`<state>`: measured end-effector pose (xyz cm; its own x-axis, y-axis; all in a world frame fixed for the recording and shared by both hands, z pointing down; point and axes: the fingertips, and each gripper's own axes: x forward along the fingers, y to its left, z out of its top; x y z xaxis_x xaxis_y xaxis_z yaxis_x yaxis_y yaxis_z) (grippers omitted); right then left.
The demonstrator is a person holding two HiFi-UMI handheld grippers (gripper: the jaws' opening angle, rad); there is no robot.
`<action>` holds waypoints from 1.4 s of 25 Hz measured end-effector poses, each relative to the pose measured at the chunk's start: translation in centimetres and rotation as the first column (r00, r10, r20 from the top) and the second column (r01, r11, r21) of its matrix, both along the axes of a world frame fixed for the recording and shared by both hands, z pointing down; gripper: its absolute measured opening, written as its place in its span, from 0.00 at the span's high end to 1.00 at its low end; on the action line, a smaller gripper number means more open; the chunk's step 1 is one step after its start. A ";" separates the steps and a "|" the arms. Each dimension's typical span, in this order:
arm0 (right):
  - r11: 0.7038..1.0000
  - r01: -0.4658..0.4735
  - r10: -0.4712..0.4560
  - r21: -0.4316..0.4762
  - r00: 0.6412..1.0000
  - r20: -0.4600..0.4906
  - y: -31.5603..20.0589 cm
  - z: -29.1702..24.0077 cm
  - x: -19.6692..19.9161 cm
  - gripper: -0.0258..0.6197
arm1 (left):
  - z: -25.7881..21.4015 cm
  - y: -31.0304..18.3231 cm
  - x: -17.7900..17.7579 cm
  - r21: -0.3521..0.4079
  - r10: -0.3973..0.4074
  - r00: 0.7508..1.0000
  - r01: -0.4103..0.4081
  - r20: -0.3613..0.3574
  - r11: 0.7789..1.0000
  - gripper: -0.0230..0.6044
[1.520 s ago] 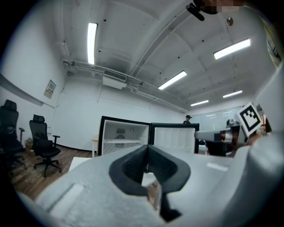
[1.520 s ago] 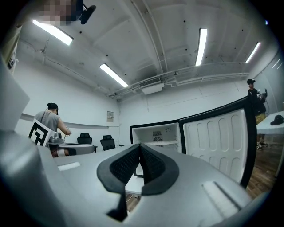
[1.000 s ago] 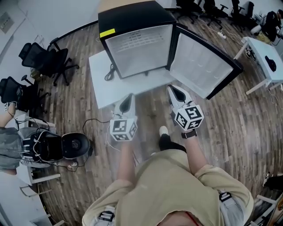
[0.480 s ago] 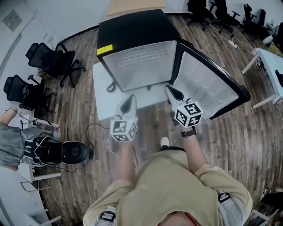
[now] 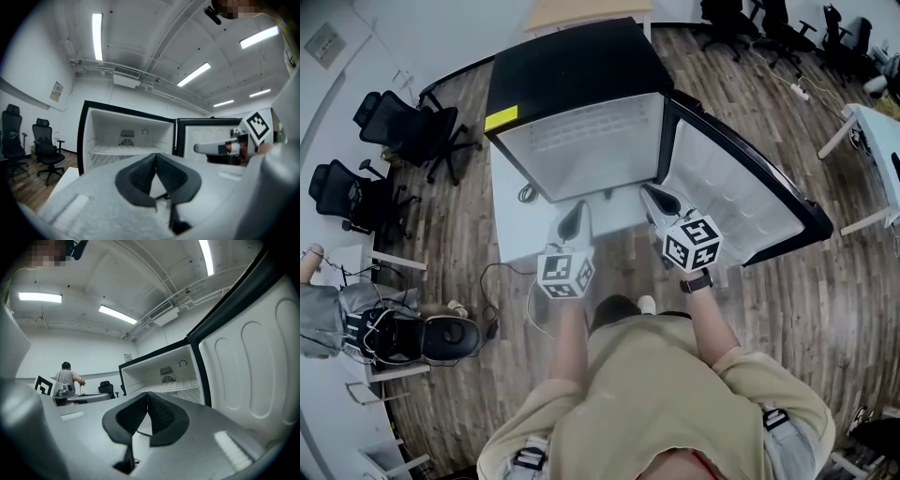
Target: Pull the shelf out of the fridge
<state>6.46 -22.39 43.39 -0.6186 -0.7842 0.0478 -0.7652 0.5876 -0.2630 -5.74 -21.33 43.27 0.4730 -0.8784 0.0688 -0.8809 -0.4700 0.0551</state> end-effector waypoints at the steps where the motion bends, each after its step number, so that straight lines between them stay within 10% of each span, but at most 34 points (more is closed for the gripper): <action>1: 1.000 0.004 -0.004 -0.001 1.000 0.002 -0.2 0.1 0.1 0.95 | 0.0 -0.3 0.4 0.002 -0.001 1.000 0.001 0.005 1.000 0.96; 22: 0.998 0.004 -0.002 -0.057 1.000 0.025 -7.6 3.6 -2.9 0.88 | 1.8 -6.9 -2.0 0.018 0.002 1.000 -0.003 0.022 1.000 0.96; 35: 0.987 -0.019 0.049 -0.158 0.980 0.192 -11.9 5.4 -5.6 0.37 | 1.8 -9.4 -3.7 0.024 0.032 0.999 -0.033 0.019 0.999 0.96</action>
